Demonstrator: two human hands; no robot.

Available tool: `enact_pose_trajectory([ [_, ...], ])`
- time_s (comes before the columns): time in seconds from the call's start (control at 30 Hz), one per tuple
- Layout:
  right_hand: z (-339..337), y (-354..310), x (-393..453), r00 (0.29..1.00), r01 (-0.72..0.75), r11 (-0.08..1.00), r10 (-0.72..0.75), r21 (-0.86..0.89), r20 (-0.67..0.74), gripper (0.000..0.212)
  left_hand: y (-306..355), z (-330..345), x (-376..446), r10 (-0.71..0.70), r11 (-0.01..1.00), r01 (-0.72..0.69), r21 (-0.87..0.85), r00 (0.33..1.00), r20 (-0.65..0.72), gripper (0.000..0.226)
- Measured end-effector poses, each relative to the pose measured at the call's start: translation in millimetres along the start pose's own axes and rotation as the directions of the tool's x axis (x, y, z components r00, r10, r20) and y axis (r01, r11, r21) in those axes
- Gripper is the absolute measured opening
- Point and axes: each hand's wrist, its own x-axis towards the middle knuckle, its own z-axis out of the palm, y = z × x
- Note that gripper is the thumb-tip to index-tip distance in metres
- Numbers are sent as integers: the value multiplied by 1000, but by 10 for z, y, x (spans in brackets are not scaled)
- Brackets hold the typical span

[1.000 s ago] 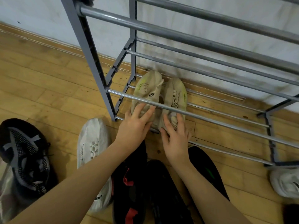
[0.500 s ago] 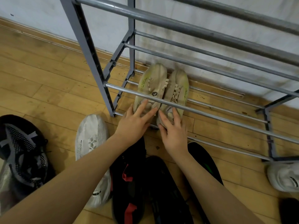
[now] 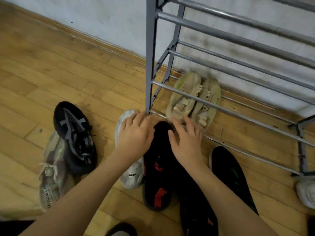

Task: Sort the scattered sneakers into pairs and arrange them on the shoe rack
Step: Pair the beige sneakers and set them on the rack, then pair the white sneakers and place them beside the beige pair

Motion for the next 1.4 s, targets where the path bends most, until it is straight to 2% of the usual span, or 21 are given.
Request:
enact_pose_trajectory([
  [0.17,65,-508,-225,991,129,990,-130,54,15,45,-239,-449,-476,-150,989,150,-13,989,-17,40],
  [0.27,101,-839,-250,974,211,976,-215,59,73,39,-405,-684,-716,-216,976,216,-2,976,-31,41],
  [0.37,121,-1329,-298,936,331,940,-339,87,100,37,-657,-890,-1064,-337,942,336,-22,938,-86,40],
  [0.43,159,-1628,-355,908,388,915,-400,115,123,38,-835,-926,-1275,-415,910,413,-33,907,-76,41],
  [0.6,520,-1945,-365,870,417,898,-439,140,226,40,-1244,-765,-1626,-559,829,559,-22,829,1,48],
  [0.73,957,-1963,-316,821,441,898,-406,6,402,55,-1551,-538,-1705,-637,768,640,4,765,95,57],
  [0.83,1203,-1919,-340,800,478,876,-403,-65,445,63,-1682,-352,-1747,-648,752,659,4,739,184,60],
  [0.93,1388,-1899,-361,793,491,869,-419,-57,441,69,-1745,-249,-1766,-607,778,628,-35,764,218,61],
  [1.07,1521,-1887,-329,788,407,897,-441,174,429,71,-1777,-231,-1761,-594,789,613,-43,778,205,62],
  [1.17,1479,-1860,-340,830,333,886,-438,323,344,60,-1758,-238,-1786,-567,801,595,-70,791,229,68],
  [1.3,1353,-1812,-383,864,407,883,-455,233,214,51,-1700,-215,-1816,-543,830,556,35,794,272,85],
  [1.4,1309,-1678,-503,857,448,879,-474,164,203,50,-1624,-197,-1825,-571,814,581,-14,804,168,77],
])
